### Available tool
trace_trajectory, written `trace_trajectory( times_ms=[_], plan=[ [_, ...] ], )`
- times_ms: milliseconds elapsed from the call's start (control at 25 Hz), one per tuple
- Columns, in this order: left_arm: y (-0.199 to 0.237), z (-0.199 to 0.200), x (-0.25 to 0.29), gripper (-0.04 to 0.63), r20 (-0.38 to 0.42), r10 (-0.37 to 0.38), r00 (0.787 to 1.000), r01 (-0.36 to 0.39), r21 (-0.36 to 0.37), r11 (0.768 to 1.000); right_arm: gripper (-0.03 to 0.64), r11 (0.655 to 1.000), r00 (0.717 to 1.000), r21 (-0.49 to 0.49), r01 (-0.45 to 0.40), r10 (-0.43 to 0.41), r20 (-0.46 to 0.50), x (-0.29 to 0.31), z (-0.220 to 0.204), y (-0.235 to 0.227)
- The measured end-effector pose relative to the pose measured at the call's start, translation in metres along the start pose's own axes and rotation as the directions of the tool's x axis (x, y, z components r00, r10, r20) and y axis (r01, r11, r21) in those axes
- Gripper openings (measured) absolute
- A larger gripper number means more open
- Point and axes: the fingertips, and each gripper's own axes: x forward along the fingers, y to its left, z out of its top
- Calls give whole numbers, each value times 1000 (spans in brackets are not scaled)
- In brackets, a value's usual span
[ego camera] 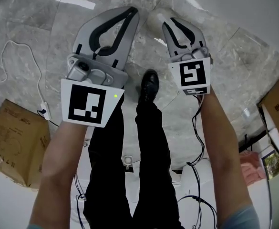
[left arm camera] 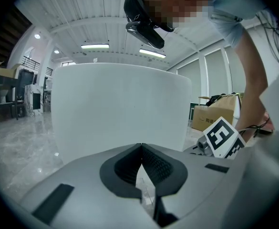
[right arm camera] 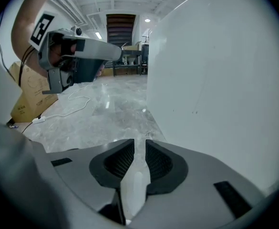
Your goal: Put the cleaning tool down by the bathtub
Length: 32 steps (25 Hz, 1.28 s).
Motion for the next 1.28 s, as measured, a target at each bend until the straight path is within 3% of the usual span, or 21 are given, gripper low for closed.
trace_trajectory(
  times_ms=[200,560,840,1120,1280],
  plan=[
    [2,33,-2,15,33,10,999,-10,-3,1000,76,999,989,0,40,-40,143,-24,60,-9],
    [8,117,-13,15,118,37,992,-38,11,999,15,989,917,99,112,-142,373,-94,179,-30],
    [16,221,-40,15,197,83,977,-86,6,996,14,978,856,146,152,-204,475,-172,281,-42],
    [18,339,-77,15,265,108,958,-133,80,988,14,968,782,155,196,-250,571,-260,389,-55],
    [19,418,-107,15,327,127,936,-170,108,979,14,965,733,139,224,-261,628,-319,452,-59]
  ],
)
